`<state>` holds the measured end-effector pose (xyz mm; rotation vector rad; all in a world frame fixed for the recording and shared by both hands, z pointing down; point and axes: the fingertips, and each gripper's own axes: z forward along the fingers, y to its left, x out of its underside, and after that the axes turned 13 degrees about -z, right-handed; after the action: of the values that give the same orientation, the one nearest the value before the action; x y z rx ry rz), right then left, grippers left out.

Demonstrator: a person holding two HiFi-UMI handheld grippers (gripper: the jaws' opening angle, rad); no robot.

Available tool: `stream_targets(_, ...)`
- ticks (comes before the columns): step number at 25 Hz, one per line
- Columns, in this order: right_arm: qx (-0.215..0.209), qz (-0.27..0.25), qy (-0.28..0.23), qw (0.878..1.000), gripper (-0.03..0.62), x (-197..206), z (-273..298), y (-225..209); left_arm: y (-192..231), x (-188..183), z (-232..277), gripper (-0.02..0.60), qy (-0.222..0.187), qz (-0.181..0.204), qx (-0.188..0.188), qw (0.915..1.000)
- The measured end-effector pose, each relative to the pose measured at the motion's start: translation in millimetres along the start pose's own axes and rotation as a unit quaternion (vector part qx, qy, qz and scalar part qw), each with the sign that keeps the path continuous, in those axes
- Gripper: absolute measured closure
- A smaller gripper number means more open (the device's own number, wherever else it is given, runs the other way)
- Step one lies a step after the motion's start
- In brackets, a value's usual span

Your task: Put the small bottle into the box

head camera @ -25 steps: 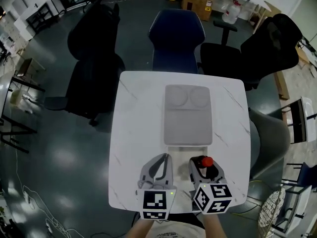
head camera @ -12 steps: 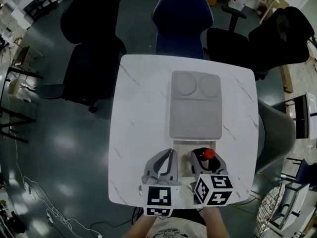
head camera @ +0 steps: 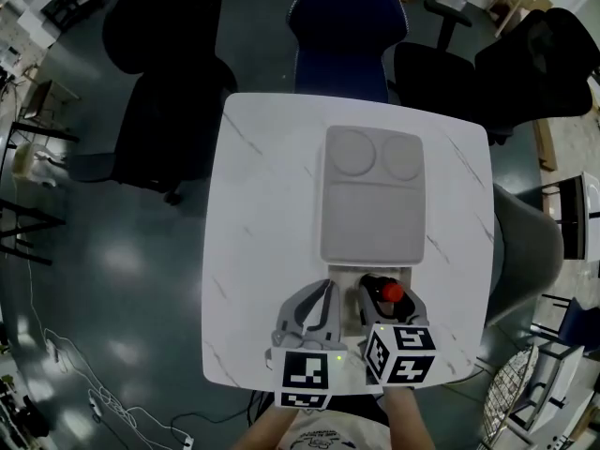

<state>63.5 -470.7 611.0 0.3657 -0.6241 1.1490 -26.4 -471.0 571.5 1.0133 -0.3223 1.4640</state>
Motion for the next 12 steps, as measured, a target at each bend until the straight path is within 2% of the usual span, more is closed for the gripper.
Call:
stream_targets(4, -0.003, -0.007, 0.006, 1.0, 0.364, 3, 1, 2, 0, 2, 0, 0.558, 0.001, -0.003, -0.002, 1.0)
stream_targets(12, -0.007, -0.019, -0.015, 1.0, 0.363, -7, -5, 6, -2, 4, -4, 0.558, -0.003, -0.002, -0.003, 1.0)
